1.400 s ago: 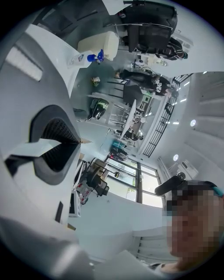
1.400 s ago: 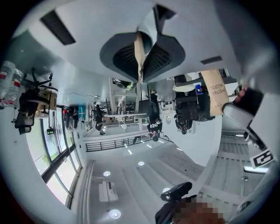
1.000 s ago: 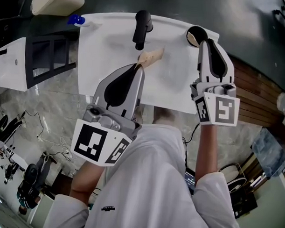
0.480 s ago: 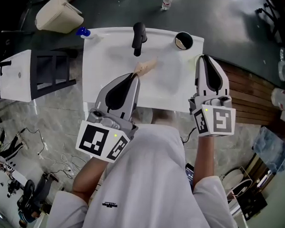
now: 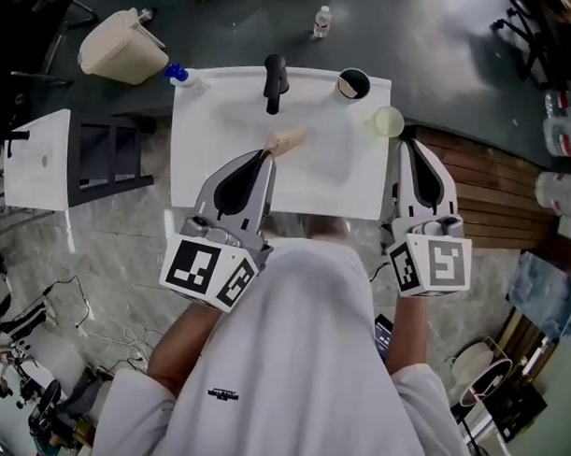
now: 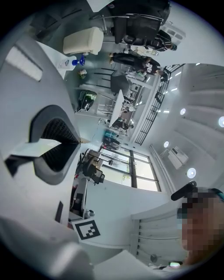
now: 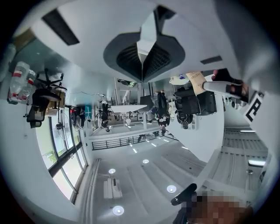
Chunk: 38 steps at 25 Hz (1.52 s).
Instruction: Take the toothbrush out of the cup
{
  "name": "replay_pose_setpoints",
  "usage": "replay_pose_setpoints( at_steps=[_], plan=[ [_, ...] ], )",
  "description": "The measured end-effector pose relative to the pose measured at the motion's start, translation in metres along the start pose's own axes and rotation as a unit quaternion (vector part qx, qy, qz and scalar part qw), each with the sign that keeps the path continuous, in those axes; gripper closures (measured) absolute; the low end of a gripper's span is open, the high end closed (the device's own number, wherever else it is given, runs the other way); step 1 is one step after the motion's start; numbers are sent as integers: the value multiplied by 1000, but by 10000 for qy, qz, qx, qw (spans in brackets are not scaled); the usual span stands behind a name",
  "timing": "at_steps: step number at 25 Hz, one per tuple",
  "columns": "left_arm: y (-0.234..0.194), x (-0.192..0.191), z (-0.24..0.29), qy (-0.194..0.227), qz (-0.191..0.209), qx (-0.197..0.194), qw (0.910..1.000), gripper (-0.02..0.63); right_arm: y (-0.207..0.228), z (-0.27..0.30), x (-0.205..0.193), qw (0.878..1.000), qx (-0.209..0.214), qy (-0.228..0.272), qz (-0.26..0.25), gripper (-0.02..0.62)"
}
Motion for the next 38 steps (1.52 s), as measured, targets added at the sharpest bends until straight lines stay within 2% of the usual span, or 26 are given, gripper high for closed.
replay_pose_setpoints(
  at_steps=[7,21,29,38],
  plan=[
    [17,2,-15,60,125,-67,9999,601,-5,-38,-2,10000,-37,17,55,588],
    [44,8,-12,-7,294,-371,9989,601,5,-59,-1,9995,-204,165,159,588],
    [73,25,17,-25,364,-853,9957,601,22,-69,-6,9986,-440,166,252,588],
    [105,24,83,-184,580,-1313,9895,601,50,-68,-17,9974,-644,102,294,588]
  ],
)
Point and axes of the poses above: the fingertips, and each gripper's own axes: z forward along the fingers, y to its right, x out of its top, the point moved 1 cm from there along -z, backward along the fingers, and after that the axes turned 3 degrees about -x, right-handed, at the moved point
